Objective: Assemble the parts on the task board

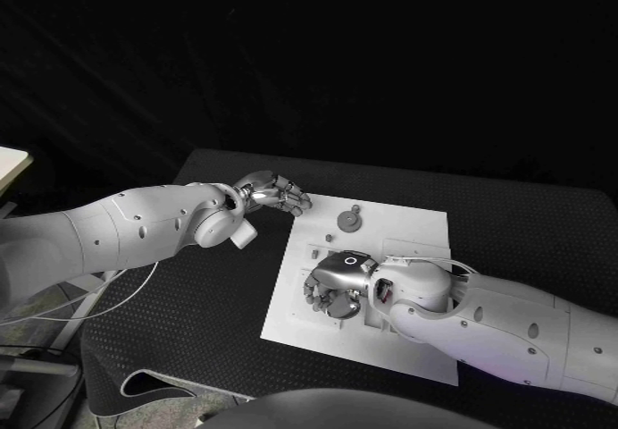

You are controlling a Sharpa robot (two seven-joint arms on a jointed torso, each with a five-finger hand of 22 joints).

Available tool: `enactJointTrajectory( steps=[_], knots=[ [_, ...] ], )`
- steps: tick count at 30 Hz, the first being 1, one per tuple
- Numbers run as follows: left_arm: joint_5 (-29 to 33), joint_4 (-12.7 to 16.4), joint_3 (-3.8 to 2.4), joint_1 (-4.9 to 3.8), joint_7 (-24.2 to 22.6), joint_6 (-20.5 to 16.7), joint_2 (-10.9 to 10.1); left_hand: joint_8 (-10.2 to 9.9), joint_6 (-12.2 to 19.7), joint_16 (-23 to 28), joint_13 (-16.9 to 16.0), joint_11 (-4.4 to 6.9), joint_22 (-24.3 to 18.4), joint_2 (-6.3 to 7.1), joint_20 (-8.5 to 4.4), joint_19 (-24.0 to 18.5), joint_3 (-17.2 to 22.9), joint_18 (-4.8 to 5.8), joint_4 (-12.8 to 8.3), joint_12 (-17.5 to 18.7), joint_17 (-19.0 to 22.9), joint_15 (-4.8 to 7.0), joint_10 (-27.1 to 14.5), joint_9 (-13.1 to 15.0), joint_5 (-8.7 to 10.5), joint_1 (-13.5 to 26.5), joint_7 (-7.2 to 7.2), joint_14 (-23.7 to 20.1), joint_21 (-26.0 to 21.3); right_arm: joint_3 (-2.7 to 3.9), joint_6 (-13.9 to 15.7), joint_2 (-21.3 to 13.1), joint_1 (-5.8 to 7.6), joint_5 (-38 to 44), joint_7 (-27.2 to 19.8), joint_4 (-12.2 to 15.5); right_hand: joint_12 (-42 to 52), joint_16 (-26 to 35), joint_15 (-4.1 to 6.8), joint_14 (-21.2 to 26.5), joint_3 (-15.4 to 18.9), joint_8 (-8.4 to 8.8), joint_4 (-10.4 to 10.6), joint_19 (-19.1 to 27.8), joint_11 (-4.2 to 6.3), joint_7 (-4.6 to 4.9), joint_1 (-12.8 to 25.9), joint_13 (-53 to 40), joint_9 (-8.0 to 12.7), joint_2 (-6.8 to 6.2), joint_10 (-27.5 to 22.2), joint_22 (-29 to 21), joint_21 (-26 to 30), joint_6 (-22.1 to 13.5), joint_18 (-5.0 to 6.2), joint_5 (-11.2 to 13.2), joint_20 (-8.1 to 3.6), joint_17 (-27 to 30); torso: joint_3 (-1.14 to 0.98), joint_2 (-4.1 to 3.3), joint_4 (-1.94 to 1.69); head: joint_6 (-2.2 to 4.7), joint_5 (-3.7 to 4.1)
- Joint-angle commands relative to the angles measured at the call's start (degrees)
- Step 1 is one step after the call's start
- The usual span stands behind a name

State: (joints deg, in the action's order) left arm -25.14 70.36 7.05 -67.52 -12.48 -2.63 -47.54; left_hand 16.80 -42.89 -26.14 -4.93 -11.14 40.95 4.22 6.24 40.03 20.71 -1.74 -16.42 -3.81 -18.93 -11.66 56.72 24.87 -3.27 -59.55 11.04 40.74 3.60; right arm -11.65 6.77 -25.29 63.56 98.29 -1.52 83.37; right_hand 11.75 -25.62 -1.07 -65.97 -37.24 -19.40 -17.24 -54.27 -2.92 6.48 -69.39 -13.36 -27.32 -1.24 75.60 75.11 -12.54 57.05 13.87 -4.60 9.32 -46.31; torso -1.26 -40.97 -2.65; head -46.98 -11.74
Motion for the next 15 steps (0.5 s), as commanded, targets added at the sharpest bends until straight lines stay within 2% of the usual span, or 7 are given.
enactJointTrajectory(
  steps=[1, 15],
  knots=[
    [-0.05, 0.08, -0.04, -0.07, -0.38, 0.58, 0.16, 0.38, 0.23, 0.37, 0.1, -0.05, -0.1, -0.31, -0.03, -0.29, 0.11, -0.02, 0.05, -0.21, -0.09, -0.24, 0.07, 0.08, 0.28, 0.41, 1.58, -0.23, 0.35, -0.01, 0.11, 0.13, -0.27, 0.93, -0.6, -0.35, -0.37, -0.03, -0.15, -0.22, -0.07, -0.46, 0.32, -0.06, -0.03, 0.27, 0.29, -0.1, -2.9, 0.04, 0.13, 1.23, -0.37, 0.57, 1.11, -0.01, -0.1, -0.07, -0.04, -0.01, 0.05, 0.07, 0.03],
    [-0.05, 0.24, -0.04, -0.07, -0.35, 0.67, 0.12, 0.38, 0.26, 0.4, 0.13, -0.05, -0.14, -0.28, -0.02, -0.31, 0.09, 0.0, 0.05, -0.2, -0.09, -0.25, 0.05, 0.07, 0.29, 0.45, 1.59, -0.28, 0.35, -0.01, -0.01, 0.74, -0.97, 0.99, -0.68, -1.37, -0.41, -0.02, -0.16, -0.22, -0.06, -0.44, 0.32, -0.06, -0.03, 0.27, 0.26, -0.18, -2.97, 0.02, 0.13, 1.23, -0.4, 0.55, 1.11, -0.01, -0.1, -0.11, 0.0, -0.02, 0.05, 0.19, -0.02]
  ],
)
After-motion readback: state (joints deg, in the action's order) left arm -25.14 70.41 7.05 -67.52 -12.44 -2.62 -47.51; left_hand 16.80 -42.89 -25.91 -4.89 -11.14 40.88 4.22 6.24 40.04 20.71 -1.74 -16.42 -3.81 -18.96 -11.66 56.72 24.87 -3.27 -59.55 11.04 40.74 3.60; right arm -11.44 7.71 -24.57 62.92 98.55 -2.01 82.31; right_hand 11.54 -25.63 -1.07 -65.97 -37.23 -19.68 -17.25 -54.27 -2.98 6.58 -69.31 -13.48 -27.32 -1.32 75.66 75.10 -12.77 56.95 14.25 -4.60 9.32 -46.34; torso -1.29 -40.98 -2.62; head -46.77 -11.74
